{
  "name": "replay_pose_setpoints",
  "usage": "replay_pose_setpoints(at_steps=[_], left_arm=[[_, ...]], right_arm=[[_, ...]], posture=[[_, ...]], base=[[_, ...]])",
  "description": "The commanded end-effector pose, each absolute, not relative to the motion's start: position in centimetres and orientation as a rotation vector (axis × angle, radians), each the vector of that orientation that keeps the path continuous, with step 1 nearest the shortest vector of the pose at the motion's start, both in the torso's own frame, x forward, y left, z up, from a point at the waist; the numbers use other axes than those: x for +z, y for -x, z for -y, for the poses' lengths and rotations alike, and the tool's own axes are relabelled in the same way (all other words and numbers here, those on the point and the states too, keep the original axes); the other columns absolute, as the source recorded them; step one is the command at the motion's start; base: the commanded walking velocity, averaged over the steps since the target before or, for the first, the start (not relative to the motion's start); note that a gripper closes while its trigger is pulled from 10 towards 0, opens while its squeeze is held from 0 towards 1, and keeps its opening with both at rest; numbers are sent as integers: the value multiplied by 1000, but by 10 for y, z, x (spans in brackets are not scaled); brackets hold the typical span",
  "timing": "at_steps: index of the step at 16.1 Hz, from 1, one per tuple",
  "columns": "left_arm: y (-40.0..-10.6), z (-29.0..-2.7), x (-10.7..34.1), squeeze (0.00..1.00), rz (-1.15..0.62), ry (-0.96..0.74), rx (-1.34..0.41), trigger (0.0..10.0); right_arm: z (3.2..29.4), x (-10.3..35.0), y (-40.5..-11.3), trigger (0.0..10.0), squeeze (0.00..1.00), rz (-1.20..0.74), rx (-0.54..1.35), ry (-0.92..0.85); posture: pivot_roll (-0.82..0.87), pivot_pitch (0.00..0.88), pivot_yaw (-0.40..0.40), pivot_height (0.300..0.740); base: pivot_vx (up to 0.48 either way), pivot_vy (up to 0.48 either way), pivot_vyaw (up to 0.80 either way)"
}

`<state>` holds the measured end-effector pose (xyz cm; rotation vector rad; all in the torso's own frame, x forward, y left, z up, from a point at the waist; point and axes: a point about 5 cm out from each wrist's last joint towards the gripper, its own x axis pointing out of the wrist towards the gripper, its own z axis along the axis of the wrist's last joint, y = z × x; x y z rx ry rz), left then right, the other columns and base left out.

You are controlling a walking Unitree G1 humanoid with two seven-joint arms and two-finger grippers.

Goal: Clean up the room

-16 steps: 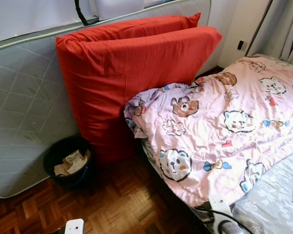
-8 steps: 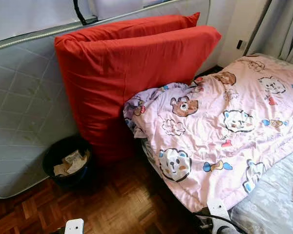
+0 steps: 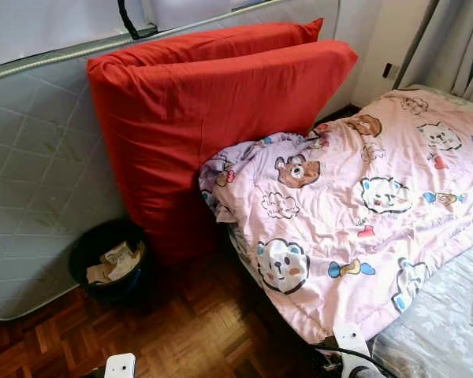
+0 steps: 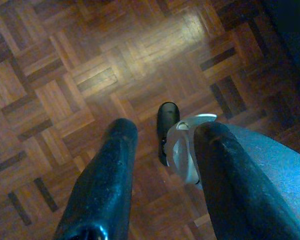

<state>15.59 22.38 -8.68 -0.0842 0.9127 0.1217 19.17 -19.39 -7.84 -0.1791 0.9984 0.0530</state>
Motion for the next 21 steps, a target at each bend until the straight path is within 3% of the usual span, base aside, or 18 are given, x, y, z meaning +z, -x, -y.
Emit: replay_pose_setpoints(at_steps=[1, 14, 15, 16, 17, 19, 21], left_arm=[[-151, -226, -89, 0, -944, 66, 111, 10000], [-150, -226, -89, 0, -943, 66, 107, 10000], [-150, -226, -89, 0, -943, 66, 107, 10000], [-150, -225, -89, 0, -943, 66, 106, 10000], [-150, -225, -89, 0, -943, 67, 106, 10000], [-151, -224, -89, 0, -941, 72, 108, 10000], [-151, -223, -89, 0, -940, 75, 109, 10000]], right_arm=[[192, -82, -186, 10000, 776, -1021, 57, 170], [192, -81, -187, 10000, 753, -1015, 57, 159], [189, -80, -190, 10000, 192, -978, 60, 130], [187, -78, -192, 10000, 192, -953, 61, 112], [186, -77, -194, 10000, 0, -927, 39, 61], [187, -76, -196, 10000, 0, -894, -58, -96], [189, -79, -192, 10000, 0, -916, -93, -115]], posture=[[57, 77, 6, 740], [55, 73, 5, 740], [51, 70, 4, 740], [51, 70, 4, 740], [48, 65, 4, 740], [37, 63, 4, 740], [41, 61, 2, 740]], base=[[0, 0, 0], [0, 0, 0], [0, 0, 0], [0, 0, 0], [0, 0, 0], [0, 0, 0], [0, 0, 0]])
